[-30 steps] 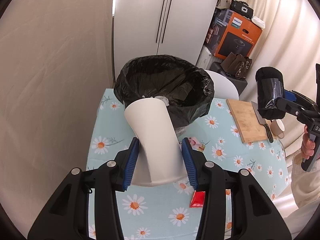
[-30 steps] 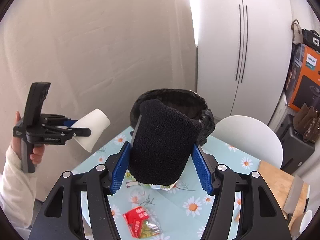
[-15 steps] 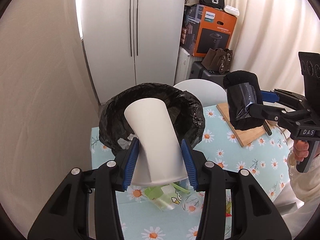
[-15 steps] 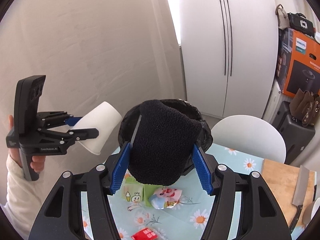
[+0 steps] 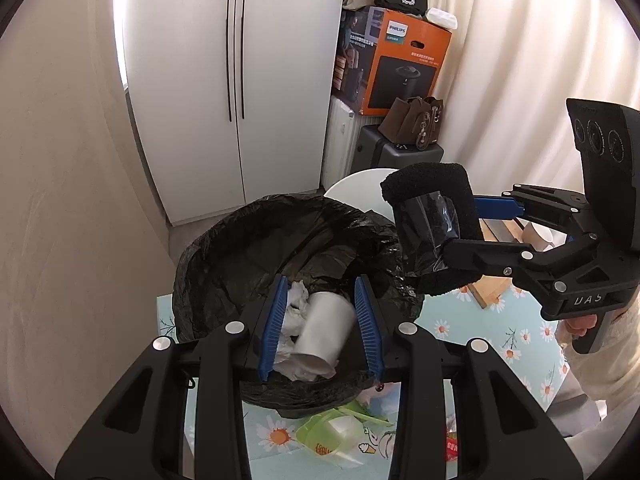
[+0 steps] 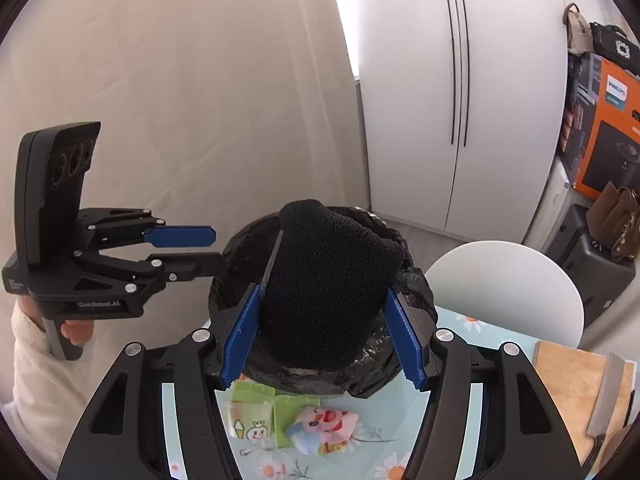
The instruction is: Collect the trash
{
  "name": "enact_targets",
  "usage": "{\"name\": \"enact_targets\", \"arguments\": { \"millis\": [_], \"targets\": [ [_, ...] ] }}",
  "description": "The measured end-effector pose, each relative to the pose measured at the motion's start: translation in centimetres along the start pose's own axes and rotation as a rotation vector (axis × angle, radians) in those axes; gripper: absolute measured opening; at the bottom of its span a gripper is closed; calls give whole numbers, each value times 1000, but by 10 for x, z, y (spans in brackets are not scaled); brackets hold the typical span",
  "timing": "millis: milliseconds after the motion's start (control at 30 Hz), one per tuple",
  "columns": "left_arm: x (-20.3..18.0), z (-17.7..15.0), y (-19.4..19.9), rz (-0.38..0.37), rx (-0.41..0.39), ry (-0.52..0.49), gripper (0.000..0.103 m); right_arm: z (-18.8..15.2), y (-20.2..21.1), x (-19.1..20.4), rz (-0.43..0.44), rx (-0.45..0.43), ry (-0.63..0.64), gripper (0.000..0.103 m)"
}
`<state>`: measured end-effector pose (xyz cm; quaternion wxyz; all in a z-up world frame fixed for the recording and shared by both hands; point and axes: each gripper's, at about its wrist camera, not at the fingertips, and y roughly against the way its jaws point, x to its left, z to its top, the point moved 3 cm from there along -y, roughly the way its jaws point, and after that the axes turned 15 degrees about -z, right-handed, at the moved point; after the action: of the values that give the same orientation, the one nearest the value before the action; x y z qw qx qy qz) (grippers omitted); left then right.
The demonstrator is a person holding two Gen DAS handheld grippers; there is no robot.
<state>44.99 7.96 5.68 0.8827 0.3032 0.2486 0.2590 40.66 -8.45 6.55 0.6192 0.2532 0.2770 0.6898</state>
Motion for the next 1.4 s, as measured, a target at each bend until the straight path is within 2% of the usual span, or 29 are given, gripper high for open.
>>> {"name": "enact_targets", "arguments": {
  "millis": [33, 67, 100, 133, 200, 500, 600, 867, 1067, 1200, 1400],
  "targets": [
    [3, -2, -1, 2, -2, 11, 56, 1, -4, 1, -3, 0, 1, 62],
    [6, -5, -1, 8, -12, 22, 76, 1, -7, 2, -7, 0, 5, 64],
    [6, -8, -1, 18, -25, 28, 85, 0, -10, 2, -15, 2, 9, 78],
    [6, -12, 0, 19, -33, 30, 86, -1, -12, 1, -38, -1, 7, 90],
    [6, -20, 1, 38, -31, 30, 97, -4, -15, -1, -65, -3, 9, 89],
    [8, -59, 14, 165, -20, 142, 97, -27, -16, -13, -56, 35, 21, 88],
    [6, -75, 21, 179, -27, 198, 97, -35, -15, -16, -32, 44, 28, 88],
    [-6, -111, 29, 164, -45, 312, 97, -58, 2, -22, 4, 53, 38, 88],
    [-28, -132, 31, 186, -29, 314, 97, -77, 10, -30, -12, 70, 42, 88],
    [-39, -147, 31, 132, -40, 351, 97, -92, 16, -31, 0, 75, 57, 88],
    [-59, -178, 25, 165, 5, 366, 97, -120, 22, -25, 26, 96, 114, 88]
  ]
}}
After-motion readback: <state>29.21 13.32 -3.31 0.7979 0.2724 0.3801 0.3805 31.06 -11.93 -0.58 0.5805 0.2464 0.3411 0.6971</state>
